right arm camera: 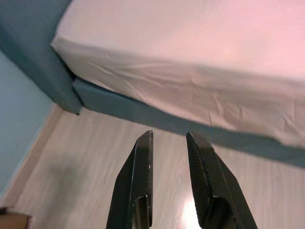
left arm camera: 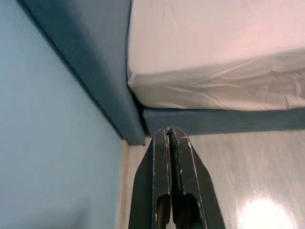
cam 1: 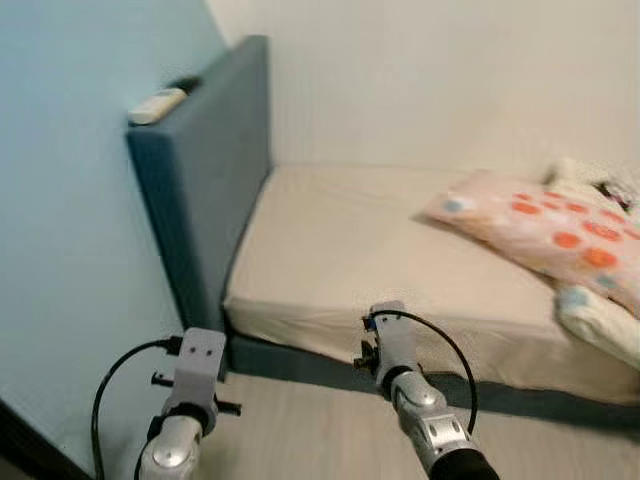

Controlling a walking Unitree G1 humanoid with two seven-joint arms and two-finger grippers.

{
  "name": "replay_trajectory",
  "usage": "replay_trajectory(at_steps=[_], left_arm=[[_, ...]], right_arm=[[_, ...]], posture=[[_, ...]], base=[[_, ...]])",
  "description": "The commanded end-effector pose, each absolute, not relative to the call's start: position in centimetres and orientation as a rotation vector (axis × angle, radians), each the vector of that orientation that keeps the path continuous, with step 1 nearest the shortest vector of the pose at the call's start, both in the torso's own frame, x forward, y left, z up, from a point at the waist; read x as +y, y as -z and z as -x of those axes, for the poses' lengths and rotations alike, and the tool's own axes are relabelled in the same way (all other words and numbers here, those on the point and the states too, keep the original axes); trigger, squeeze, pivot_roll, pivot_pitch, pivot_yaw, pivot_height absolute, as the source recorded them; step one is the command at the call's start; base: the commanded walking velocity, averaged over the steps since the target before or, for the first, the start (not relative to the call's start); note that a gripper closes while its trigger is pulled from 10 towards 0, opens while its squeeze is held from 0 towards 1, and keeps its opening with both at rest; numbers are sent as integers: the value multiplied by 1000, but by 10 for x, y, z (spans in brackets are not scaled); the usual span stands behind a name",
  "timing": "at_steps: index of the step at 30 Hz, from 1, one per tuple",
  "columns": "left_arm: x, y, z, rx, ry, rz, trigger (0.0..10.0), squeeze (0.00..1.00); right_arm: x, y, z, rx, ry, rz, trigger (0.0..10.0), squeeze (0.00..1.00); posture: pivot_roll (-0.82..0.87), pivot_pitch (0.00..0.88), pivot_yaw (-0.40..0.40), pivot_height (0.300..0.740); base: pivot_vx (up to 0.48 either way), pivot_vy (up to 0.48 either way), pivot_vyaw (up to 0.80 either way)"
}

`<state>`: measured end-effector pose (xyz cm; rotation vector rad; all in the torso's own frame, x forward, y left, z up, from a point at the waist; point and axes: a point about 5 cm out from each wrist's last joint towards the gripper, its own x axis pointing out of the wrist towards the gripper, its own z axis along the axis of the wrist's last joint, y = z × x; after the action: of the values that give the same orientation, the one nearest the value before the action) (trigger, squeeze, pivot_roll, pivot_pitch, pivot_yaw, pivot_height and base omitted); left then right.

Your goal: Clean up the room

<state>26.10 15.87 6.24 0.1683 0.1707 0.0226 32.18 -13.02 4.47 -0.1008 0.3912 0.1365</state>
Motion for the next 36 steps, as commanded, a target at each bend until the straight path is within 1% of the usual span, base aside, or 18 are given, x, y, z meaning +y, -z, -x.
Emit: replay_trajectory(at_steps=[1, 28, 31, 36], left_arm=[[156, -60, -260, 184, -9, -169, 10000, 0], [155, -61, -260, 163, -11, -145, 10000, 0], [154, -64, -261, 151, -19, -101, 10000, 0], [154, -66, -262, 139, -32, -98, 10000, 0]], right_arm=[[-135, -41, -319, 412, -124, 105, 10000, 0], [-136, -45, -319, 393, -126, 111, 10000, 0], [-136, -47, -321, 372, -142, 140, 10000, 0], [-135, -47, -321, 375, -143, 142, 10000, 0]], posture=[[-38, 109, -8, 740], [-42, 112, -7, 740], [-43, 109, -13, 740], [-42, 104, -17, 740]], base=[[0, 0, -800], [0, 0, -800], [0, 0, 0], [0, 0, 0]])
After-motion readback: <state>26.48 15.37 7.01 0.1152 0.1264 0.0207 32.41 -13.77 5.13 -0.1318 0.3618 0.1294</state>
